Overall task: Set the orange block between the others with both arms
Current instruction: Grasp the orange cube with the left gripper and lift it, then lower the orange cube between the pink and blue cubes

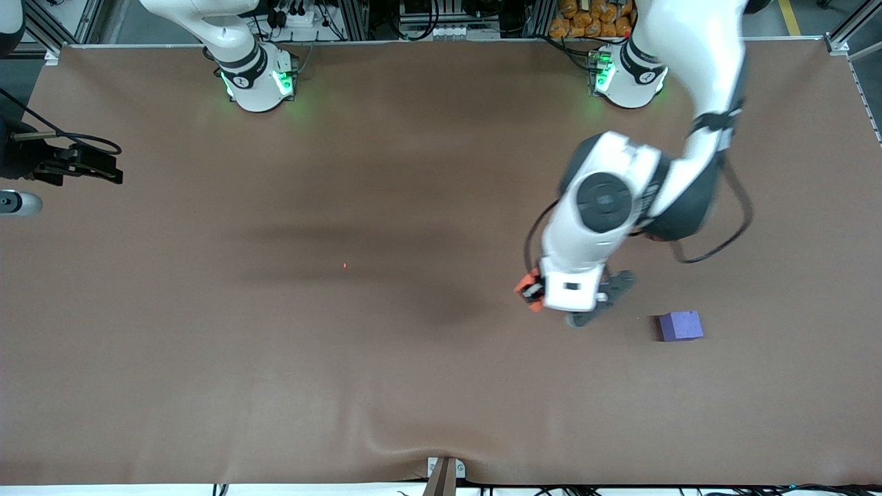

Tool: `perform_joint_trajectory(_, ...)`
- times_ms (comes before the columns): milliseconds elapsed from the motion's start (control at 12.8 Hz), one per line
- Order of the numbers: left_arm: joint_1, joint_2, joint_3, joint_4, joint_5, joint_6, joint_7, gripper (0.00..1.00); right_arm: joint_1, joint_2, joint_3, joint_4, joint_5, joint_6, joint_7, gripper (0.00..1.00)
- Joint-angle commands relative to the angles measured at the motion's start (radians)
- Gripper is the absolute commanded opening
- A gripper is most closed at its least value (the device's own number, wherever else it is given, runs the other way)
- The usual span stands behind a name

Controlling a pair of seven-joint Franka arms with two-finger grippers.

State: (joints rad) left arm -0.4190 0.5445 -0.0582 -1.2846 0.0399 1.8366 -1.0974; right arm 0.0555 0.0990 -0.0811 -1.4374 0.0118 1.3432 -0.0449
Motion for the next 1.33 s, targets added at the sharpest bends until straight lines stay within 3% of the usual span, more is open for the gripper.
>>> perform_joint_trajectory(0, 0.081, -0.083, -0.009, -0.038, -0.046, -0.095, 0.166, 0.00, -0.016, -0.019, 0.017, -0.020, -0.012, 0.005, -0.009, 1.00)
perform_joint_trajectory(391, 0.242, -0.153, -0.008, -0.062, -0.051, -0.264, 0.492, 0.00, -0.013, -0.015, 0.017, -0.012, -0.012, 0.004, -0.009, 1.00)
perform_joint_trajectory(626, 0.327, -0.188, -0.006, -0.122, -0.051, -0.278, 0.644, 0.00, -0.009, -0.012, 0.018, -0.012, -0.012, 0.005, -0.009, 1.00)
perform_joint_trajectory(939, 0.410, -0.190, -0.006, -0.188, -0.035, -0.252, 0.778, 0.00, -0.008, -0.012, 0.018, -0.011, -0.012, 0.005, -0.009, 1.00)
perform_joint_trajectory(1252, 0.433, -0.195, -0.006, -0.329, 0.004, -0.093, 0.791, 0.00, -0.009, -0.012, 0.018, -0.011, -0.012, 0.005, -0.009, 1.00)
